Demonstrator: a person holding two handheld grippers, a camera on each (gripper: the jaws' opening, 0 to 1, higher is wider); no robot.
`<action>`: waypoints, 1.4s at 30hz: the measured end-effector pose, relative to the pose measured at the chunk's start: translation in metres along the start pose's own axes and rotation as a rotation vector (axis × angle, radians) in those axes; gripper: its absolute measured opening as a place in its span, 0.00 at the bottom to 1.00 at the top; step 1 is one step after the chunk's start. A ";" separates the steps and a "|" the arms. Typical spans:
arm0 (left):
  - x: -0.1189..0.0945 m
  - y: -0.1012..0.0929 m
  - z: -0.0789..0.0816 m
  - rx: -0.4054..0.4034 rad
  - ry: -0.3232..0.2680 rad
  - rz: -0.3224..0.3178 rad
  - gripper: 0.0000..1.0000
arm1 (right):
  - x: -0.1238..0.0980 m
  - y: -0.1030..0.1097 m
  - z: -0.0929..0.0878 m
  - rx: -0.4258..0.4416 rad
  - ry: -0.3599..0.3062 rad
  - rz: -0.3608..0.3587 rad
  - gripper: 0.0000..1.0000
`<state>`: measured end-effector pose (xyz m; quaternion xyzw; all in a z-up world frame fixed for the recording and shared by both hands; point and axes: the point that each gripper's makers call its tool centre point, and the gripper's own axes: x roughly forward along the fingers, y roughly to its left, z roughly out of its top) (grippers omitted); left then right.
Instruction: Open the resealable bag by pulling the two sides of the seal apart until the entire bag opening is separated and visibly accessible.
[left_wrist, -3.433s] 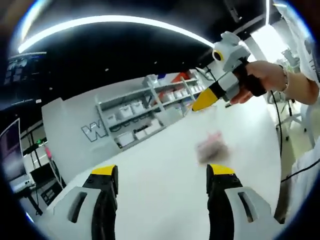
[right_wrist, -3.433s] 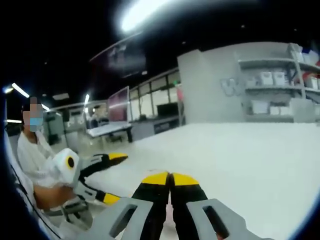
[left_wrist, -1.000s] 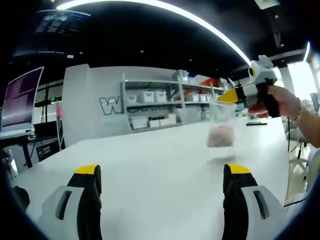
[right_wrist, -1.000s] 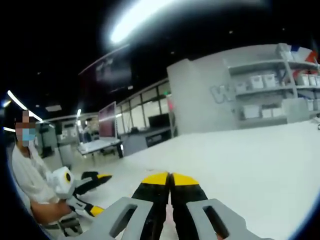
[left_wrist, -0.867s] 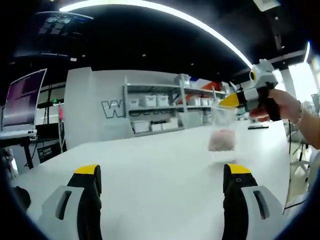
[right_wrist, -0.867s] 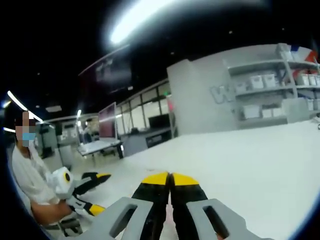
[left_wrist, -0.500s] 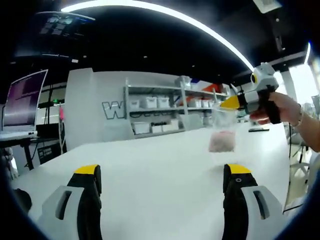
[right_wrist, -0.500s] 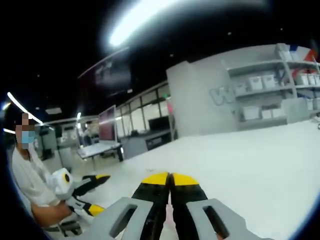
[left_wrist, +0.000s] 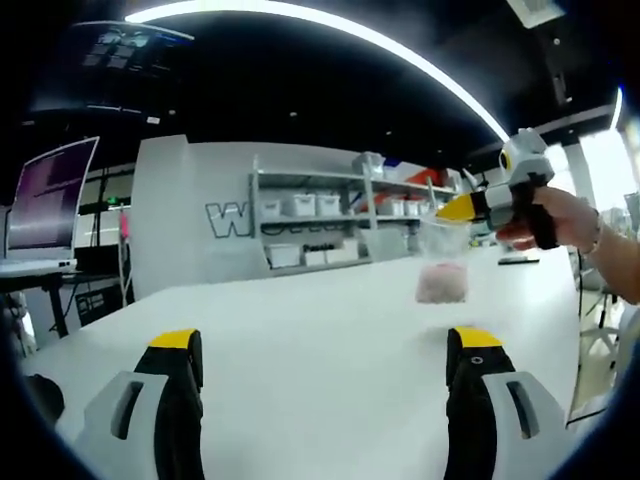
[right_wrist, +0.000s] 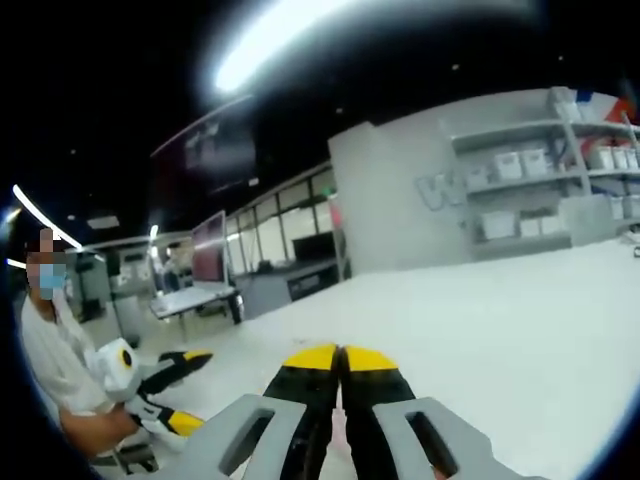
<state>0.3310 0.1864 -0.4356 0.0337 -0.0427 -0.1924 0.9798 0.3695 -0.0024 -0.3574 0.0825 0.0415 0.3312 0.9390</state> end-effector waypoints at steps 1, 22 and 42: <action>0.000 0.000 0.000 0.000 0.000 0.000 0.99 | 0.001 -0.001 0.000 0.000 0.000 -0.001 0.00; 0.002 0.004 -0.004 -0.003 0.007 0.005 0.99 | 0.020 -0.024 0.003 0.024 -0.004 -0.024 0.00; 0.006 0.005 0.006 0.002 -0.011 0.007 0.99 | 0.030 -0.027 0.011 0.030 -0.019 -0.021 0.00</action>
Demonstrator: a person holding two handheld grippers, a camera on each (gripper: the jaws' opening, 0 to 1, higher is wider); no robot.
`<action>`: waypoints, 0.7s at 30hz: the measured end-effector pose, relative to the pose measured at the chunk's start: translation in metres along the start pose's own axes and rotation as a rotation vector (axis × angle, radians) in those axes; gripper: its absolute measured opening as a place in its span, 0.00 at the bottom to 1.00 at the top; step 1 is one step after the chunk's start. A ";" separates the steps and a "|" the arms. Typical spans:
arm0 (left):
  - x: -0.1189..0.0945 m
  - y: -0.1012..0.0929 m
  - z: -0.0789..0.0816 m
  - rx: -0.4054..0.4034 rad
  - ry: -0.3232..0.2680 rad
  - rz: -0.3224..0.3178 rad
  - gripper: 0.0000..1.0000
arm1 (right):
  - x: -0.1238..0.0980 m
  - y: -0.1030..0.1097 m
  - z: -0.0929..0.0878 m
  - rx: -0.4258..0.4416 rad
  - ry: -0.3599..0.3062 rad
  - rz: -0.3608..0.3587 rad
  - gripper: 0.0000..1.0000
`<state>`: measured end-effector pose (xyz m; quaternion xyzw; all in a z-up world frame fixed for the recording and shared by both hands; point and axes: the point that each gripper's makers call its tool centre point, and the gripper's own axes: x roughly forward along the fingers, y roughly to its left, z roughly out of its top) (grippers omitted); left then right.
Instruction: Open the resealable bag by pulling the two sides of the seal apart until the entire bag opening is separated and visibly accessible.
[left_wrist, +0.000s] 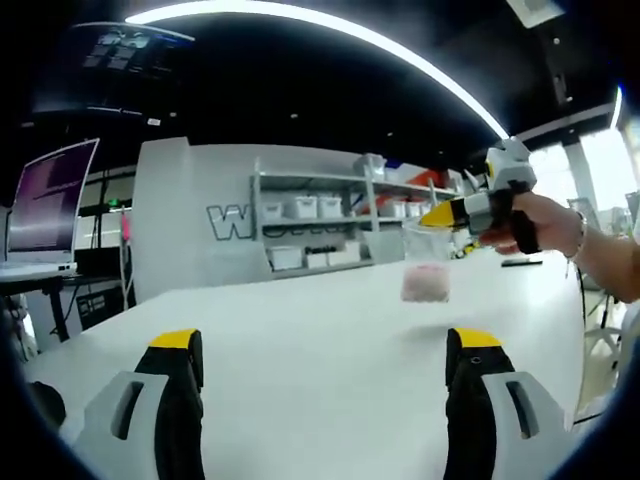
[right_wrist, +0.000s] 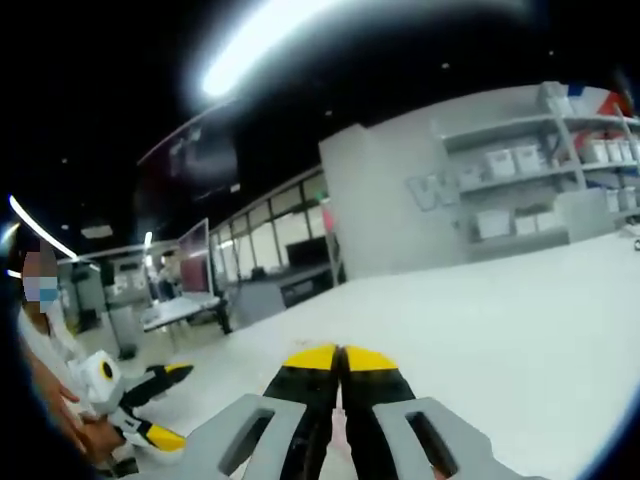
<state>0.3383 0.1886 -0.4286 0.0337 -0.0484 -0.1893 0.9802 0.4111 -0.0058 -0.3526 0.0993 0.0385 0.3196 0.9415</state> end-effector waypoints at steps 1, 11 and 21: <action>0.000 0.001 0.001 0.003 0.000 0.002 0.99 | 0.001 0.000 0.000 0.002 -0.001 0.002 0.00; -0.005 0.015 0.010 0.019 0.016 0.021 0.98 | 0.004 0.000 0.001 0.008 -0.009 0.008 0.00; -0.006 0.013 0.039 0.044 -0.006 -0.006 0.97 | 0.007 -0.002 0.003 0.022 -0.020 0.005 0.00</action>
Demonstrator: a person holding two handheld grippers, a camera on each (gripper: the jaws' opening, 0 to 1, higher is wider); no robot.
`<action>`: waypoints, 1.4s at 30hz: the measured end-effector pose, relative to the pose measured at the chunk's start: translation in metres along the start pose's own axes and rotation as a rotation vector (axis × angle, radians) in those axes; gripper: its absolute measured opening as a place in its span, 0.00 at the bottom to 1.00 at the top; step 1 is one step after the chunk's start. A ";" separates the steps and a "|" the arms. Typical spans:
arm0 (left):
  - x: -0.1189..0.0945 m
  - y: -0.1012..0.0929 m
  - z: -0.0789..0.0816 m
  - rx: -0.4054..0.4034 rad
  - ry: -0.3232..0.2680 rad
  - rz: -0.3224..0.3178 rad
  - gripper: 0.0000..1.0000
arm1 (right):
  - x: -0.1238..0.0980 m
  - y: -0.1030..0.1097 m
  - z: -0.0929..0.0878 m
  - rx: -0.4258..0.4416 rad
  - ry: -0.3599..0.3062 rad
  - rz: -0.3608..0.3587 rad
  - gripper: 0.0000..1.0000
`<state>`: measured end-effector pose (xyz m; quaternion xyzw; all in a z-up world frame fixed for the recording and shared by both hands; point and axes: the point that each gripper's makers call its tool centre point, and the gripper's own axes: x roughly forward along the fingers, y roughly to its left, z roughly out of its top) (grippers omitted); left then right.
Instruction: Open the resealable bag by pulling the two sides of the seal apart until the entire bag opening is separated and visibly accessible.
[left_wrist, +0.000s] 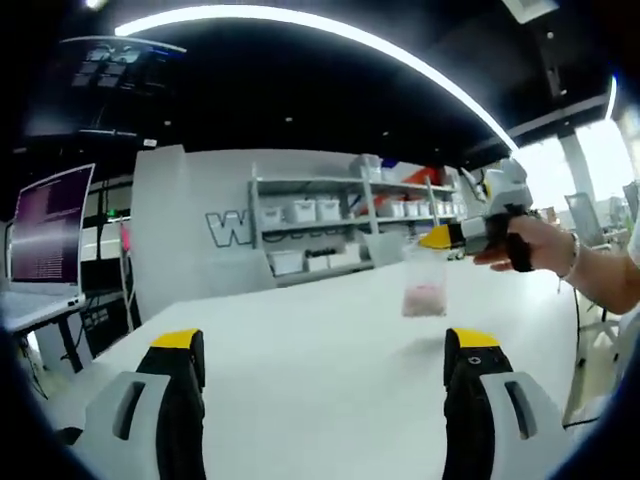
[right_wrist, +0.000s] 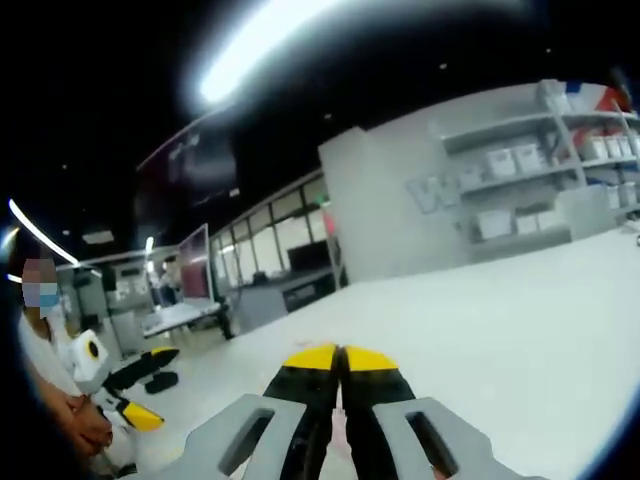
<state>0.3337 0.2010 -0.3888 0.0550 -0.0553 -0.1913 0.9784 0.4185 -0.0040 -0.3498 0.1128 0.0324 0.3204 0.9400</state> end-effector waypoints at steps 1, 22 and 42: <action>0.000 0.001 0.001 -0.002 0.000 0.002 0.97 | 0.000 0.000 0.000 0.001 0.000 0.000 0.00; 0.002 -0.004 -0.001 -0.026 0.084 -0.043 0.98 | 0.015 -0.004 0.000 0.006 0.005 -0.005 0.00; 0.002 -0.010 -0.023 -0.011 0.247 -0.082 0.96 | 0.023 -0.010 -0.006 0.021 0.025 -0.003 0.00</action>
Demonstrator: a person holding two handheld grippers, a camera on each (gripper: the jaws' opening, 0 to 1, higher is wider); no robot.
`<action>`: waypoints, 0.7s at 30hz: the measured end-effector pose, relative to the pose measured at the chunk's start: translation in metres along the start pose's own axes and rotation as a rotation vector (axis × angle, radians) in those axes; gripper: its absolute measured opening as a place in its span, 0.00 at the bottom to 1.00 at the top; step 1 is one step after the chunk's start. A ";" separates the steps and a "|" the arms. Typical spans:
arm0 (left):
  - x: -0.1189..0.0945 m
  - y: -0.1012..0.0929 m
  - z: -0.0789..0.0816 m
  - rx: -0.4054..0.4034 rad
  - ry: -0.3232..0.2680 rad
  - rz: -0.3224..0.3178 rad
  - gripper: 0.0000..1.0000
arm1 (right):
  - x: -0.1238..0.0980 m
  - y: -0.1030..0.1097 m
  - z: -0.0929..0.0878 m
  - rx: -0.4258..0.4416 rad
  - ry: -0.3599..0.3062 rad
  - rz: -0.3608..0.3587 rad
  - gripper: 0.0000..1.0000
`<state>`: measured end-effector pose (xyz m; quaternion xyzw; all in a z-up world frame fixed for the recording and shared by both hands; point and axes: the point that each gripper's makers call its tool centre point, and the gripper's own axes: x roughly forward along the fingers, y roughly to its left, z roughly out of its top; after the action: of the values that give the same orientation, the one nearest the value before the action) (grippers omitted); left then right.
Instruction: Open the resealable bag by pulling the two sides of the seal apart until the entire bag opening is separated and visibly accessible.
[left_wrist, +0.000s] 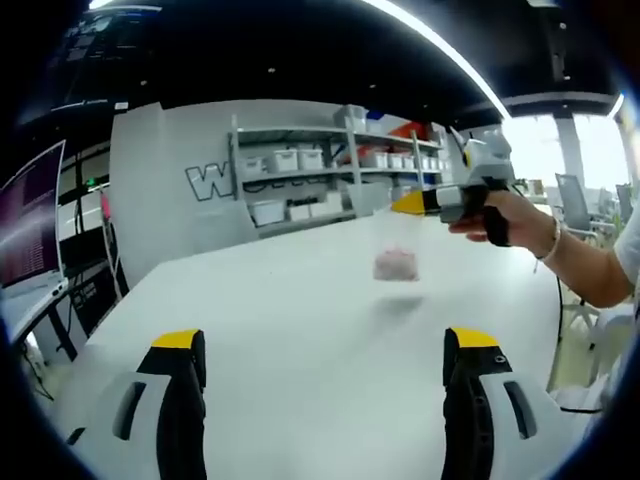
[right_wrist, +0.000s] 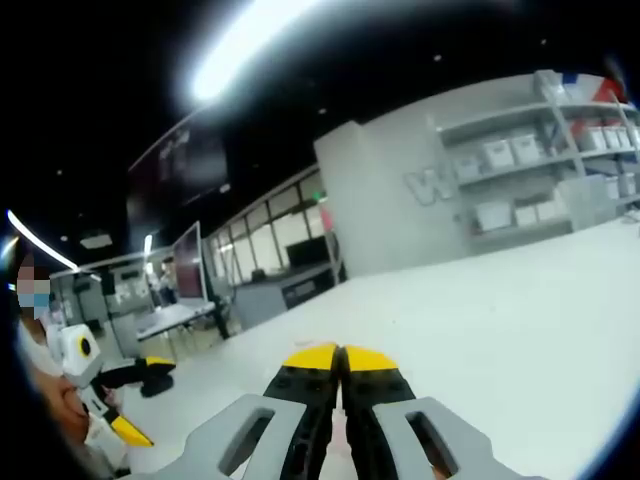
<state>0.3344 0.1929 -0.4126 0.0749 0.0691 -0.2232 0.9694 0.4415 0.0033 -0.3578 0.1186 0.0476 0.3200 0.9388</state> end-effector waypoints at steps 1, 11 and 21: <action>-0.002 0.000 0.004 -0.011 -0.016 -0.001 0.96 | 0.000 0.001 0.000 -0.001 0.000 0.001 0.00; -0.010 0.004 0.008 -0.011 -0.004 0.007 0.93 | 0.001 0.000 -0.003 -0.010 0.011 -0.010 0.00; -0.012 -0.001 0.006 -0.024 0.004 -0.012 0.93 | 0.003 -0.002 -0.005 -0.006 0.016 -0.020 0.00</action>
<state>0.3241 0.1961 -0.4053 0.0632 0.0742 -0.2278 0.9688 0.4439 0.0045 -0.3634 0.1130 0.0552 0.3115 0.9419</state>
